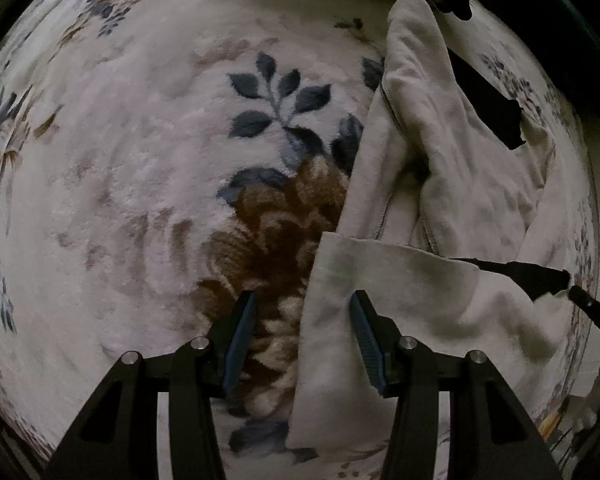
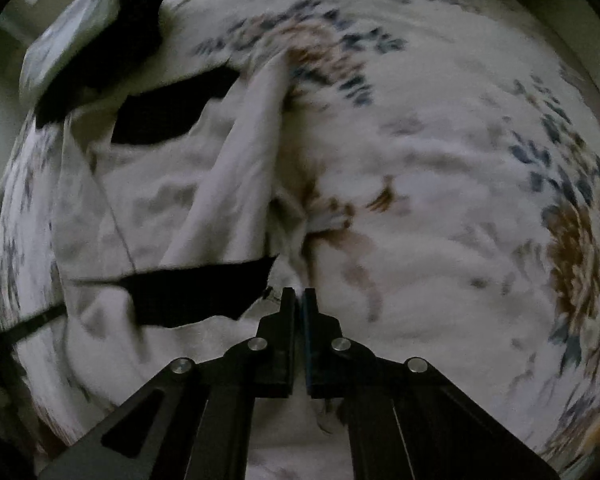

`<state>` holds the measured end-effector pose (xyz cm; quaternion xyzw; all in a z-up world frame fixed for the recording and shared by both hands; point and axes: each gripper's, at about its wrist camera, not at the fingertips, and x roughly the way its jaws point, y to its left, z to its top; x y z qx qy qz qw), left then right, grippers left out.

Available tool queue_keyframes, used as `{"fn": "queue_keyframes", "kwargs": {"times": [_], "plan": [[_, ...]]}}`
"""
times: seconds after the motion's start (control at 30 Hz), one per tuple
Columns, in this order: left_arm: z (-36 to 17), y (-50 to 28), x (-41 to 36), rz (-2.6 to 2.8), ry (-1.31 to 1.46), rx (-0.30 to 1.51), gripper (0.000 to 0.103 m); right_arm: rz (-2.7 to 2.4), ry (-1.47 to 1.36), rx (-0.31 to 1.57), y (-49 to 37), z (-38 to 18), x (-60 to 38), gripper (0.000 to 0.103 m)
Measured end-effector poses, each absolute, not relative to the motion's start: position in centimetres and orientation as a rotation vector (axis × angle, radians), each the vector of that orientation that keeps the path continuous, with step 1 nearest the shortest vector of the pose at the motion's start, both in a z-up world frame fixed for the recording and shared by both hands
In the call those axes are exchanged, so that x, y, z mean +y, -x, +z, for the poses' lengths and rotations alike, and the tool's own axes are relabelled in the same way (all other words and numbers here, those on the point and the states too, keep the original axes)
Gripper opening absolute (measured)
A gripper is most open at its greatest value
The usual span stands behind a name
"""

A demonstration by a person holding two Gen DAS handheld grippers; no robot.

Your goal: Fold small clothes

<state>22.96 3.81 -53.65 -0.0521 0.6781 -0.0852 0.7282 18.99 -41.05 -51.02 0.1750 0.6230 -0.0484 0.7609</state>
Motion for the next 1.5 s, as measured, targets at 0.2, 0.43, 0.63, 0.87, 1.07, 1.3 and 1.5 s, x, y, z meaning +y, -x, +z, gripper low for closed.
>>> {"fn": "queue_keyframes", "kwargs": {"times": [0.2,0.43,0.63,0.87,1.07,1.3,1.5], "plan": [[-53.4,-22.3,5.3,-0.183,0.134,1.49,0.046,-0.232,-0.524,1.352,-18.7,-51.2,-44.4,0.0],[-53.0,-22.1,5.3,-0.18,0.113,1.475,0.046,-0.097,-0.677,1.379,-19.3,-51.0,-45.6,0.007],[-52.9,-21.9,5.2,-0.174,0.095,1.474,0.046,-0.022,-0.513,1.502,-21.1,-52.8,-42.1,0.047],[-52.8,-22.2,4.8,-0.188,0.101,1.471,0.046,-0.124,-0.596,1.351,-19.6,-51.9,-43.0,0.004],[-53.6,-23.1,4.3,-0.203,0.158,1.477,0.046,-0.175,-0.701,1.363,-18.4,-53.3,-44.7,0.004],[-52.3,-24.2,4.2,-0.235,0.192,1.377,0.003,-0.13,-0.685,1.404,-19.9,-53.8,-44.2,0.01],[-51.1,-24.0,4.1,-0.249,0.175,1.342,0.003,-0.093,-0.636,1.356,-20.1,-51.8,-43.6,0.033]]}}
